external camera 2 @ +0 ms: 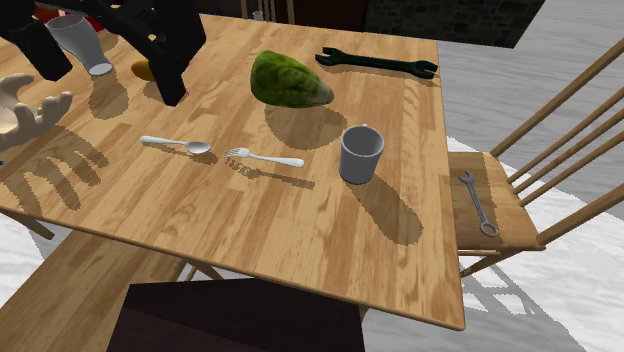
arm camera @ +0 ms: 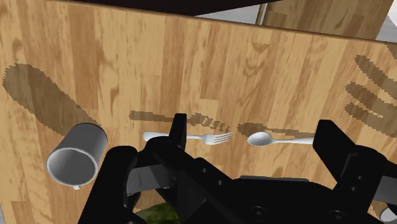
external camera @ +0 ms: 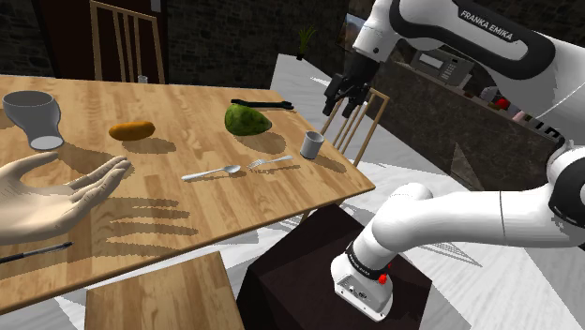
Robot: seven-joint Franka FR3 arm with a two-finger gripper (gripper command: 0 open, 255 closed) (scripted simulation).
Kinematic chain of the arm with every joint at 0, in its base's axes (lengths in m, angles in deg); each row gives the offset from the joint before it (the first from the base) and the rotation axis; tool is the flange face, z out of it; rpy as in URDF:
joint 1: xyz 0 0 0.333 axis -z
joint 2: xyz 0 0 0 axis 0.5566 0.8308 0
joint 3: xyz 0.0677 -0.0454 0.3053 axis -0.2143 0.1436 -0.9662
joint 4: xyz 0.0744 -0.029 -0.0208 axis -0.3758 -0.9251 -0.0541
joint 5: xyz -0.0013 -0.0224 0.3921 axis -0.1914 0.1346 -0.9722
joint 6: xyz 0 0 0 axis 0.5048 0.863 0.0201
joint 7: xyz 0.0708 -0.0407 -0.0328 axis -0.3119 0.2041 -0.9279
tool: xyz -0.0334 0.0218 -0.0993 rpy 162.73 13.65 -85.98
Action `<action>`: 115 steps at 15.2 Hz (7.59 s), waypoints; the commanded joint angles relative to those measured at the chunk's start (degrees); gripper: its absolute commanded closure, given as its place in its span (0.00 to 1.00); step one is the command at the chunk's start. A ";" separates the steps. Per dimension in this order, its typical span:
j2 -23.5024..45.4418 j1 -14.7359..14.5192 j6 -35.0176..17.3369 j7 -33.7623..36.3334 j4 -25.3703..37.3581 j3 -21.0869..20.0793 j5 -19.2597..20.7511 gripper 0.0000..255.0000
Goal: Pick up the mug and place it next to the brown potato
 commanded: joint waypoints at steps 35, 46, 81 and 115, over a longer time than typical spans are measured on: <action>42.09 5.73 -53.11 -20.34 -5.62 15.07 11.66 0.00; 43.08 5.73 -54.37 -20.60 -5.92 15.16 11.31 1.00; 33.26 5.67 -32.65 -19.51 6.25 13.63 13.27 1.00; 63.56 -10.09 -18.55 11.14 47.97 -3.50 11.22 1.00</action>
